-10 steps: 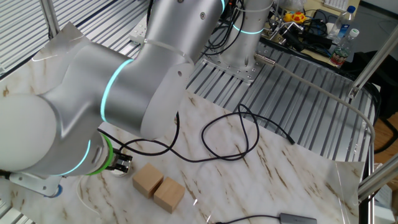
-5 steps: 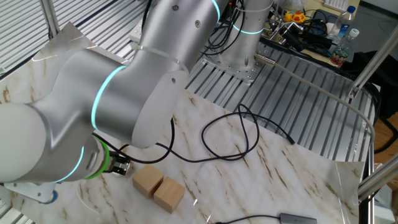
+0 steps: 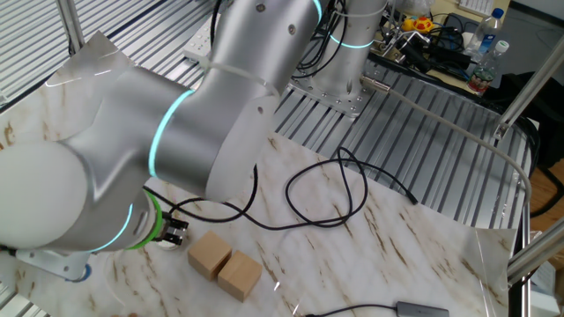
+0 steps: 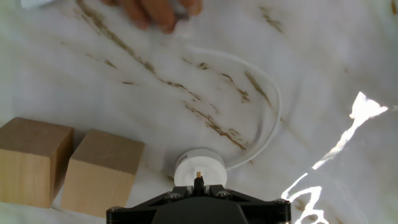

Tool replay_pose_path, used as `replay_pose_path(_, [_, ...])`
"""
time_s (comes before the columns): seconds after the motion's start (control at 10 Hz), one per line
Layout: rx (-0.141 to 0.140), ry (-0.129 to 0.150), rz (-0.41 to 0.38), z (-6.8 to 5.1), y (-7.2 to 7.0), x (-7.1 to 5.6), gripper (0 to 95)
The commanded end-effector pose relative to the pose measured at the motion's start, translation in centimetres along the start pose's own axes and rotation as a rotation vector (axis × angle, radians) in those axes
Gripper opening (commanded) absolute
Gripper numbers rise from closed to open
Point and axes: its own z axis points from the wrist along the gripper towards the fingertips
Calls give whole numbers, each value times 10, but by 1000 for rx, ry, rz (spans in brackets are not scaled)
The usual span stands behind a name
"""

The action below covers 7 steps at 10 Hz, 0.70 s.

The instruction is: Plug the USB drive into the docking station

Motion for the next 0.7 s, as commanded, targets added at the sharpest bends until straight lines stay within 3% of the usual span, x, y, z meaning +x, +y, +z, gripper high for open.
replay_pose_path(0.1, [-5,11,0,-2,-1,-3,0])
replay_pose_path(0.7, [-2,8,1,-2,0,-3,0])
